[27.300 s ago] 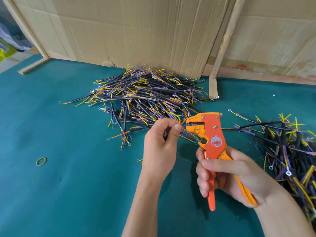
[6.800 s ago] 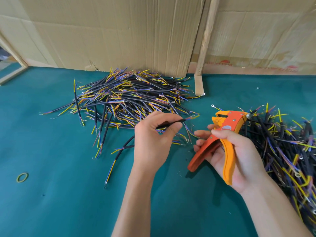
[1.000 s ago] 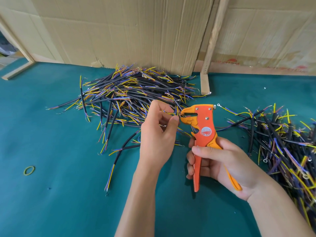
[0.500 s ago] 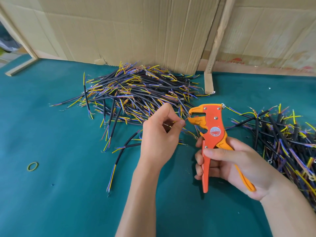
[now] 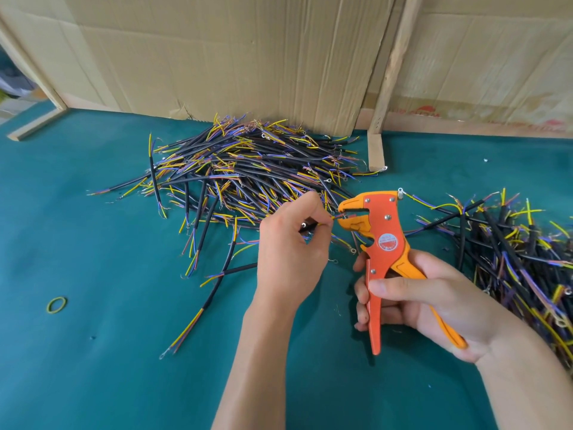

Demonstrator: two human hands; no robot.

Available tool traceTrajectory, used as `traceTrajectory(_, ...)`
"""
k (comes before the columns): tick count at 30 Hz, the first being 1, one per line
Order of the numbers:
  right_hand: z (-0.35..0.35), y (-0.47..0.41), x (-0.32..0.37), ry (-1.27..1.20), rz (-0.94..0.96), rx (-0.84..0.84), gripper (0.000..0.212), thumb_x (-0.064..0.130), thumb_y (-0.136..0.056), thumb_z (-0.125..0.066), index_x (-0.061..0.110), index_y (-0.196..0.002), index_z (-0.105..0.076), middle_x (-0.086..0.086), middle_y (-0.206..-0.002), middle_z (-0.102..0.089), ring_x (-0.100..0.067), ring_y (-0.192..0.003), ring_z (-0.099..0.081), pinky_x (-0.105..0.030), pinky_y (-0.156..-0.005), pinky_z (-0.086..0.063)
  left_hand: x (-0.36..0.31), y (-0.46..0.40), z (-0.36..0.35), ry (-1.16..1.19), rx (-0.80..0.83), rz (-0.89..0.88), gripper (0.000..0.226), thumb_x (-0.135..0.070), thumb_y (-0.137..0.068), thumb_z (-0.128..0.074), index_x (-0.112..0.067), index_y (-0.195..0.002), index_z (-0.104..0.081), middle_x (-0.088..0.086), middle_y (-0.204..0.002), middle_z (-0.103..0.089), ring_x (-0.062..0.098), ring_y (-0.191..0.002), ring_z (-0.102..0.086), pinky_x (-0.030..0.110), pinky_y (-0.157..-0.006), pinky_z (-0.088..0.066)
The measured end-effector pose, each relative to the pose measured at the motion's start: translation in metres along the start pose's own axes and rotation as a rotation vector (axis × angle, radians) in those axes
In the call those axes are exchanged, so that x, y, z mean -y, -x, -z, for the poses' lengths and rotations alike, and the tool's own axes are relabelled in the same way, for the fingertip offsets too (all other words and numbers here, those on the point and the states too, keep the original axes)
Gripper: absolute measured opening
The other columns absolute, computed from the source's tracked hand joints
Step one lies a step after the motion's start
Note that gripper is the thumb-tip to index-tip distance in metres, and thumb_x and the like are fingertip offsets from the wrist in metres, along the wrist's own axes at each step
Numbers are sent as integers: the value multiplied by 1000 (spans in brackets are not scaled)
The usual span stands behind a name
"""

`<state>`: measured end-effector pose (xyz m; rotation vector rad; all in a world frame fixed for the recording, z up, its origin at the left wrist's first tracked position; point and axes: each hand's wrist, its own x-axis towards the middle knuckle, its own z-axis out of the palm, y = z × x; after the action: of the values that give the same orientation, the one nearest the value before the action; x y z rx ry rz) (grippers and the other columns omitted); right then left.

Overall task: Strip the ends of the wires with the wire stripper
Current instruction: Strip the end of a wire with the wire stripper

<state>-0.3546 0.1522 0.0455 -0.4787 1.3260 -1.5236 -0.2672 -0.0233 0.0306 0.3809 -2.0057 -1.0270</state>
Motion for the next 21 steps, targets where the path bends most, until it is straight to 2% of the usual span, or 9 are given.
traceTrajectory(7,-4,-2,1,2,17,-8,34,15,-67,-86,9,-98,-73,-26,-87,-64,-45,-74,-65,-54,-74,-58,-1,0,-2,-3,-18,-15,20,10,-77,-66,-9,-73,-60,-5,-77,-67,22,-77,-62,40,-70,-50)
traceTrajectory(12,-6,-2,1,-1,32,-28,26,14,-71,-86,11,-92,-72,-21,-78,-60,-40,-67,-60,-47,-65,-57,-2,0,-1,5,-32,-4,21,11,-77,-68,-8,-73,-62,-6,-77,-68,14,-76,-61,25,-71,-49)
traceTrajectory(15,-6,-2,0,-2,37,-18,19,12,-76,-80,10,-92,-70,-20,-77,-57,-39,-65,-57,-46,-64,-56,-1,-1,0,7,-35,5,21,12,-77,-69,-8,-72,-62,-5,-77,-69,13,-76,-62,24,-72,-48)
traceTrajectory(21,-5,-2,0,-24,44,5,29,16,-70,-85,10,-94,-70,-19,-77,-57,-38,-65,-57,-46,-64,-56,0,-1,0,7,-45,21,20,9,-79,-71,-7,-72,-62,-6,-78,-70,9,-76,-63,22,-72,-49)
